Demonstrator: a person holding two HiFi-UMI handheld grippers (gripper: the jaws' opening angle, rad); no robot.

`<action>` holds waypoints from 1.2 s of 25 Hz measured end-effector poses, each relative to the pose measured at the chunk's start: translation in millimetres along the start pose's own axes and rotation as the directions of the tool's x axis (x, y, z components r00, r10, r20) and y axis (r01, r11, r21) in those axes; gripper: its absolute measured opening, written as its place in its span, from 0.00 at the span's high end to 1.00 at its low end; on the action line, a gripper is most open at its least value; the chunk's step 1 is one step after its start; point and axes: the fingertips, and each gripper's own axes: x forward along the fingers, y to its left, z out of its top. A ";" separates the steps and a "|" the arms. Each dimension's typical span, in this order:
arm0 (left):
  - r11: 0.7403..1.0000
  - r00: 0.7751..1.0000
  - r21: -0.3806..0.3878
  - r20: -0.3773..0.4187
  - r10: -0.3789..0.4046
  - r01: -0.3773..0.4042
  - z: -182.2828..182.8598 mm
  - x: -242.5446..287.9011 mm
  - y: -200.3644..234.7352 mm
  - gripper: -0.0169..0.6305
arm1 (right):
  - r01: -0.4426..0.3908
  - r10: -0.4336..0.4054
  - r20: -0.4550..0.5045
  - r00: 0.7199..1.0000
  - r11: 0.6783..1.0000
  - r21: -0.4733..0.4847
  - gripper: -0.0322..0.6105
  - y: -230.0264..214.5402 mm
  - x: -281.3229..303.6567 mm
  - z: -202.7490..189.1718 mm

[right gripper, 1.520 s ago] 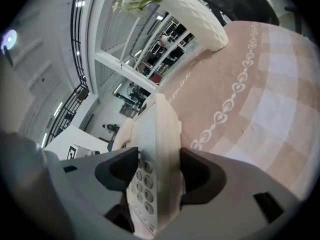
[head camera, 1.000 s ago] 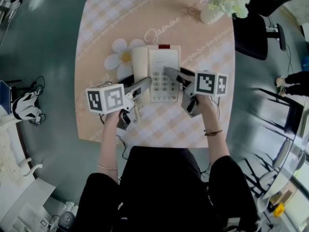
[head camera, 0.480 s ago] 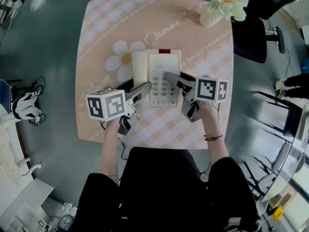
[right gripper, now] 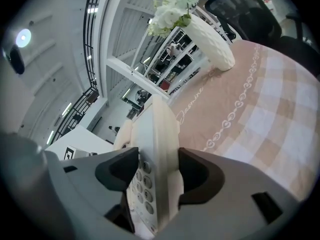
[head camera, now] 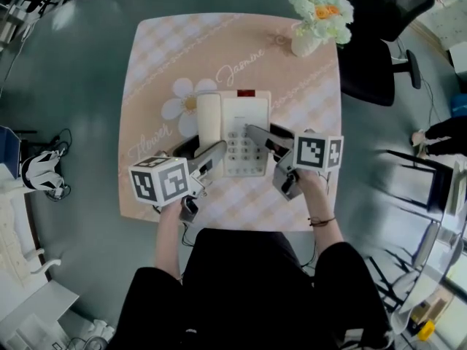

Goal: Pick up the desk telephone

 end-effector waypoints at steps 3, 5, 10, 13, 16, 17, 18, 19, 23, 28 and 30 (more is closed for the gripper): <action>1.000 1.000 0.018 0.011 -0.002 0.002 2.0 -8.9 -10.5 0.50 | -0.008 0.008 0.010 1.000 1.000 -0.013 0.57 11.1 -9.2 1.8; 1.000 1.000 0.024 0.020 -0.005 0.005 3.3 -14.2 -17.6 0.50 | -0.009 0.010 0.015 1.000 1.000 -0.024 0.57 18.4 -15.5 3.3; 0.999 0.999 0.033 0.047 -0.014 0.012 3.0 -29.0 -32.6 0.50 | -0.007 0.009 0.029 1.000 0.998 -0.067 0.57 37.5 -30.1 4.5; 0.999 0.998 0.038 0.061 -0.020 0.018 2.2 -37.2 -41.7 0.50 | -0.006 0.009 0.039 0.999 0.997 -0.082 0.58 47.3 -39.0 3.7; 0.999 0.997 0.047 0.069 -0.017 0.014 0.5 -44.8 -49.6 0.50 | -0.009 0.013 0.046 0.999 0.996 -0.089 0.58 55.3 -46.5 1.6; 0.999 0.997 0.051 0.072 -0.016 0.012 -0.1 -47.5 -52.1 0.50 | -0.011 0.015 0.048 0.999 0.996 -0.090 0.58 58.0 -48.9 0.6; 0.998 0.997 0.055 0.075 -0.016 0.011 -0.6 -50.3 -54.7 0.50 | -0.013 0.018 0.052 0.998 0.996 -0.091 0.58 60.7 -51.3 -0.6; 0.998 0.997 0.059 0.079 -0.015 0.011 -0.9 -53.1 -57.3 0.50 | -0.016 0.021 0.056 0.998 0.996 -0.093 0.58 63.7 -53.8 -1.5; 0.997 0.995 0.077 0.094 -0.016 0.009 -2.4 -63.2 -68.5 0.50 | -0.021 0.029 0.072 0.997 0.994 -0.105 0.58 74.8 -64.6 -3.8; 0.996 0.994 0.094 0.109 -0.019 0.008 -3.5 -74.7 -83.3 0.50 | -0.028 0.038 0.086 0.996 0.992 -0.125 0.58 88.4 -78.7 -4.1; 0.995 0.993 0.104 0.114 -0.018 0.007 -1.9 -77.8 -87.8 0.50 | -0.037 0.048 0.086 0.995 0.991 -0.125 0.58 92.6 -82.4 -3.4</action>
